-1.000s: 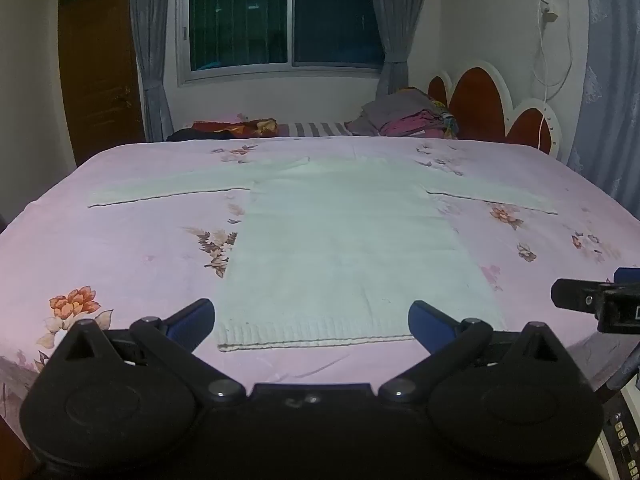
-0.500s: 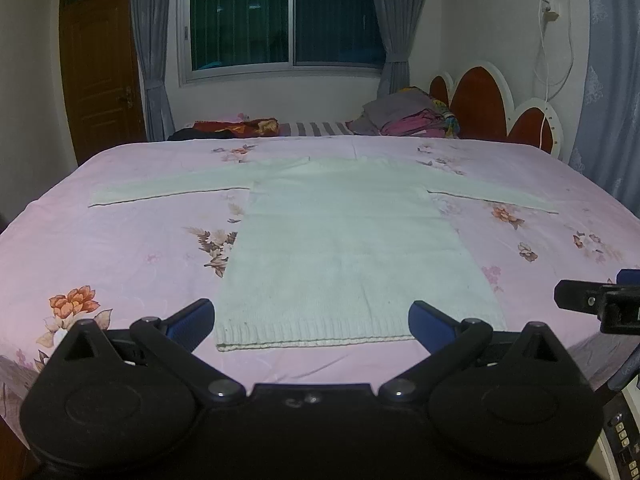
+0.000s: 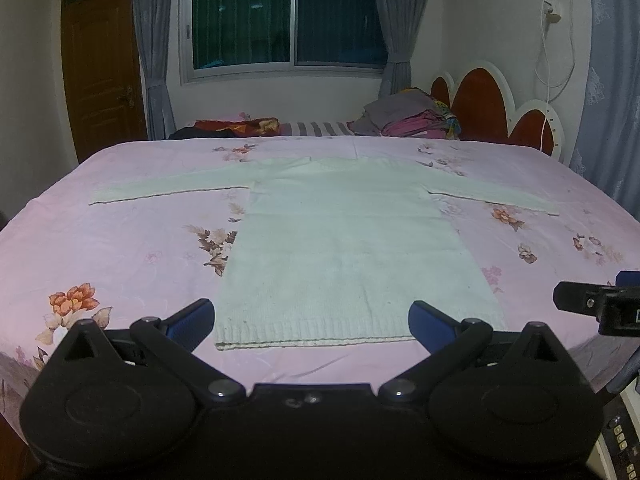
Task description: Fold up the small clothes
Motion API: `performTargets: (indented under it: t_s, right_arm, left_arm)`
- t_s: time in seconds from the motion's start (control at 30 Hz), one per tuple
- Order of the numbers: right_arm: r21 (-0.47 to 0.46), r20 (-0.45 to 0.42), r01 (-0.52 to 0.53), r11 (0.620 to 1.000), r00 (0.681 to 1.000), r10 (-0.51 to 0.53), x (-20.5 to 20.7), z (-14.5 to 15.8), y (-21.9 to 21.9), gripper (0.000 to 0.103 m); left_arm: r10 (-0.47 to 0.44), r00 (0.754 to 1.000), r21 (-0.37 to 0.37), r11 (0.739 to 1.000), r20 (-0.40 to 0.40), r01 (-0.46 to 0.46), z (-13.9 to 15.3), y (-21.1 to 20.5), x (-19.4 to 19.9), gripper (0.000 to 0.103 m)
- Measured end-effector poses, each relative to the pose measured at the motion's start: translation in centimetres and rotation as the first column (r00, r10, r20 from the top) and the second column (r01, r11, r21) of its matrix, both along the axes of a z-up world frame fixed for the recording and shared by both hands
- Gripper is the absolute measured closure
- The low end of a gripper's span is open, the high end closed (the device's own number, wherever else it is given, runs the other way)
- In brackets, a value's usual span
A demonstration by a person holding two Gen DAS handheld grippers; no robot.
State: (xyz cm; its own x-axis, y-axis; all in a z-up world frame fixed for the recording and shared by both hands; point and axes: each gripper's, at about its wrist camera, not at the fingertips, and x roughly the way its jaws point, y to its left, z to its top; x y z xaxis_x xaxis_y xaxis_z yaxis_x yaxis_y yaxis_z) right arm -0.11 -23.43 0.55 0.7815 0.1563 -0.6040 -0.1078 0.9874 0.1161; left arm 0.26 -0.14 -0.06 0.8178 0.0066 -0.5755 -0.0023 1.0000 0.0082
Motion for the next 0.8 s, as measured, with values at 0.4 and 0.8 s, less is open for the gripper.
performTargets:
  t_s: [0.4,0.8]
  right_arm:
    - [0.001,0.002,-0.003,1.0,1.0,0.003,-0.01,-0.05,0.14,0.0]
    - [0.002,0.001,-0.006,1.0,1.0,0.006,0.18,-0.06,0.22,0.0]
  left_arm:
    - [0.001,1.0,0.002,1.0,0.003,-0.001,0.23,-0.1,-0.08,0.0]
    - [0.003,1.0,0.004,1.0,0.003,-0.003,0.36,-0.05,-0.19,0.0]
